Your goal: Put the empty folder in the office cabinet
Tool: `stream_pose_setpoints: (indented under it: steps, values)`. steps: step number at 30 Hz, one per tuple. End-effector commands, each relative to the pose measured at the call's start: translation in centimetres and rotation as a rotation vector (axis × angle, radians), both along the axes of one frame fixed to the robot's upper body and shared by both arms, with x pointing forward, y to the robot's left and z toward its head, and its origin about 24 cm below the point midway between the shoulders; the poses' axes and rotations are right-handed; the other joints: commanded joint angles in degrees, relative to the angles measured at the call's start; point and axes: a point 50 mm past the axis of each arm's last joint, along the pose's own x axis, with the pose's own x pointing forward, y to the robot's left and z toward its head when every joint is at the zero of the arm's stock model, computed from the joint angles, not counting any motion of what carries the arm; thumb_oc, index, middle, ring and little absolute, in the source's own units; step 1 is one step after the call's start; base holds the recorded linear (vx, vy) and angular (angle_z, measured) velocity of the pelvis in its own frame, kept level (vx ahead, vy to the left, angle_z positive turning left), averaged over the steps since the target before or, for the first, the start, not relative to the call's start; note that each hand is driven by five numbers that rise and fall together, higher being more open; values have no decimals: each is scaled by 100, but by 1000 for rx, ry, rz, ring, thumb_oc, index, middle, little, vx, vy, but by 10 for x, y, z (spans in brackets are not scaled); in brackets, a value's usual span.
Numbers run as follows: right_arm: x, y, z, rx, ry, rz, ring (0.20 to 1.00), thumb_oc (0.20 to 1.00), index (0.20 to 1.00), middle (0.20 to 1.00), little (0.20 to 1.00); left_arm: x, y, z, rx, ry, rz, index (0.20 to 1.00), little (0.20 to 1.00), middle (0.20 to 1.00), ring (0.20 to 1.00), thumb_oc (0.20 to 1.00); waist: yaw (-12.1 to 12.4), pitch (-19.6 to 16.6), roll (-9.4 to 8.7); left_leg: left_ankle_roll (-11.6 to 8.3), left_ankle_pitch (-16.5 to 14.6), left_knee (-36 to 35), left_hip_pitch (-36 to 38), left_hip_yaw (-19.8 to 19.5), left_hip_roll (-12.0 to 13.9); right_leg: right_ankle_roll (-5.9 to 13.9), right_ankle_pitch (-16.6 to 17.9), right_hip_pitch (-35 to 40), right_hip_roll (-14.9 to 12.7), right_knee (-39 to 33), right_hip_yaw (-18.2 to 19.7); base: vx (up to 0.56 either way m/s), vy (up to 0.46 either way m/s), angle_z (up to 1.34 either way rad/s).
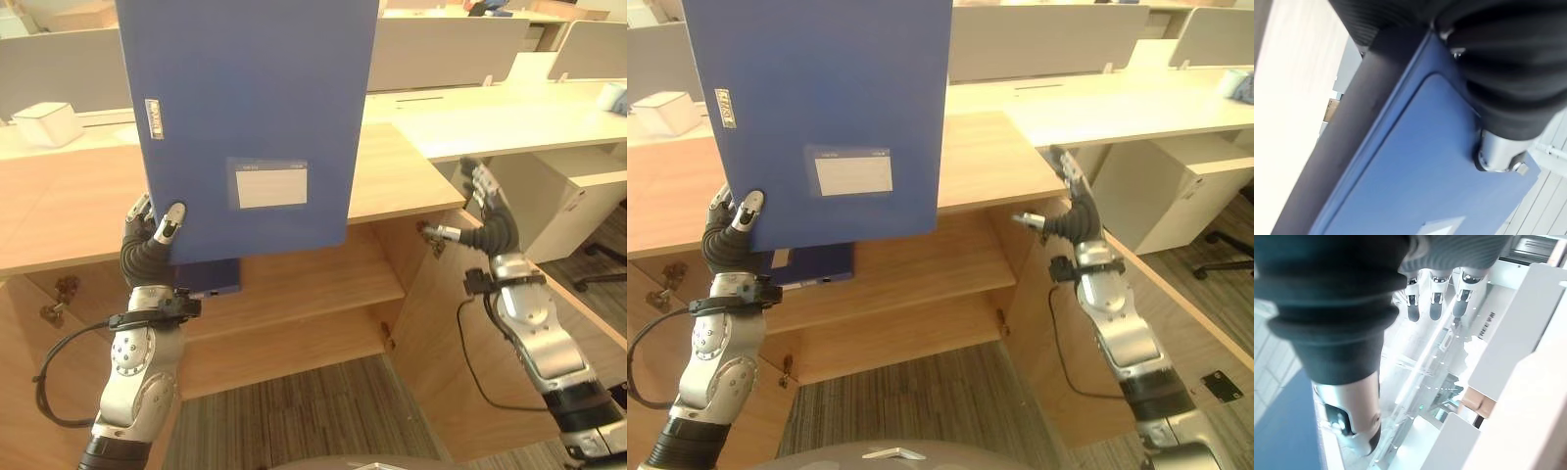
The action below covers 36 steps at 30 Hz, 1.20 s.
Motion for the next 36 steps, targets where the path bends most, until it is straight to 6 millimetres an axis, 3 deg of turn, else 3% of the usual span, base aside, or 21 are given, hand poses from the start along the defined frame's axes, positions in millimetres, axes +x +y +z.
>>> stream_pose_setpoints:
  steps: [1, 6, 12, 22, 28, 36]
  values:
    - [3, -3, 42, 48, -180, 17, 1000, 1000, 1000, 1000, 1000, 4, -5, 32, -8, -155, -95, 200, 200, 200, 200, 200, 106, -241, -236, -73, -125, -41, -172, -380, 123, 351, 44, 69, -409, 19, 11, 0, 0, 0]
    - [17, 9, 59, 97, -195, 79, 1000, 1000, 1000, 1000, 1000, 0, -14, 23, -35, -105, -198, 200, 200, 200, 200, 200, 227, -217, -291, -67, -128, -41, -176, -377, 119, 346, 54, 70, -403, 14, 13, 0, 0, 0]
    - [27, 32, 59, 207, -74, 289, 1000, 1000, 1000, 1000, 1000, -2, -23, 11, -7, -32, -311, 200, 200, 200, 200, 200, 253, -213, -320, -88, -104, -51, -169, -351, 129, 340, 71, 58, -392, 14, 16, 0, 0, 0]
    - [15, 57, 57, 252, 130, 639, 1000, 1000, 1000, 1000, 1000, -5, -24, 12, 49, -22, -363, 200, 200, 200, 200, 200, 186, -228, -361, -151, -69, -51, -150, -304, 166, 352, 92, 20, -360, 15, 30, 0, 0, 0]
    - [5, 53, 67, 188, 179, 725, 1000, 1000, 1000, 1000, 1000, -6, -19, 14, 86, -24, -361, 200, 200, 200, 200, 200, 131, -244, -384, -193, -53, -51, -158, -273, 194, 365, 101, -8, -342, 15, 34, 1, -1, -3]
    - [-2, 11, 68, 137, 211, 641, 1000, 1000, 1000, 1000, 1000, -9, -12, 18, 124, -50, -365, 200, 200, 200, 200, 200, 86, -289, -394, -229, -52, -51, -159, -275, 209, 400, 90, -10, -333, 14, 14, -2, 0, -2]
